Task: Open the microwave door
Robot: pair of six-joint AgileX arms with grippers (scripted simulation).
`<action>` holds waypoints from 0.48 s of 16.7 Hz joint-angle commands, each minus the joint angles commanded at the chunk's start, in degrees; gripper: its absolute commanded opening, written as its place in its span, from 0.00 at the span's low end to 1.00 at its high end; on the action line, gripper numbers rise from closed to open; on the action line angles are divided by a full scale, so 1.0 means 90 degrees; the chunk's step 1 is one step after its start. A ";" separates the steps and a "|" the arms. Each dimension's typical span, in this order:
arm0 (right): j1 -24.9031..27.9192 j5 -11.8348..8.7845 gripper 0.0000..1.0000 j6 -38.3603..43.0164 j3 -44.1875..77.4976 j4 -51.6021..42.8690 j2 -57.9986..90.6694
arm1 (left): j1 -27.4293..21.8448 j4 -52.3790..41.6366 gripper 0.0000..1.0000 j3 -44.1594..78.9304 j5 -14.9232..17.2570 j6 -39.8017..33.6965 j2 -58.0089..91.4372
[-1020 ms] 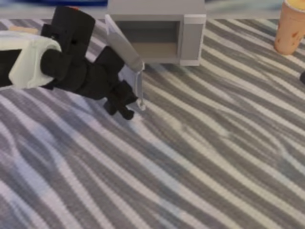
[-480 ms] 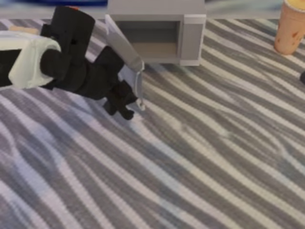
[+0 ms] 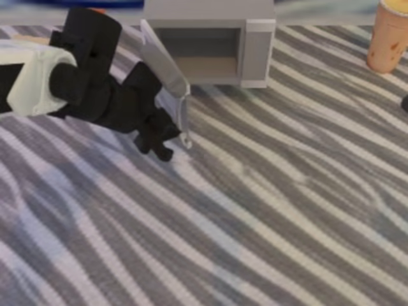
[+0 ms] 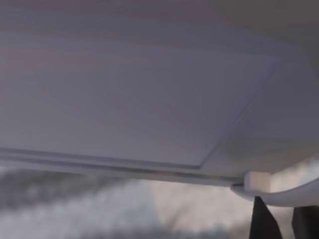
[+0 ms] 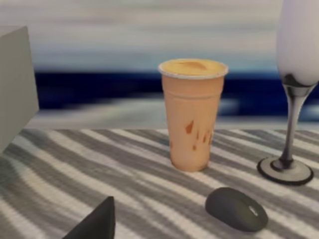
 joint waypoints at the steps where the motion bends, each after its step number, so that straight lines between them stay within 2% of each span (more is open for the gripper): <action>1: 0.0000 0.0000 1.00 0.0000 0.0000 0.0000 0.0000 | 0.0041 -0.0043 0.00 0.0011 0.0046 0.0096 0.0000; 8: 0.0000 0.0000 1.00 0.0000 0.0000 0.0000 0.0000 | 0.0085 -0.0098 0.00 0.0012 0.0090 0.0185 0.0013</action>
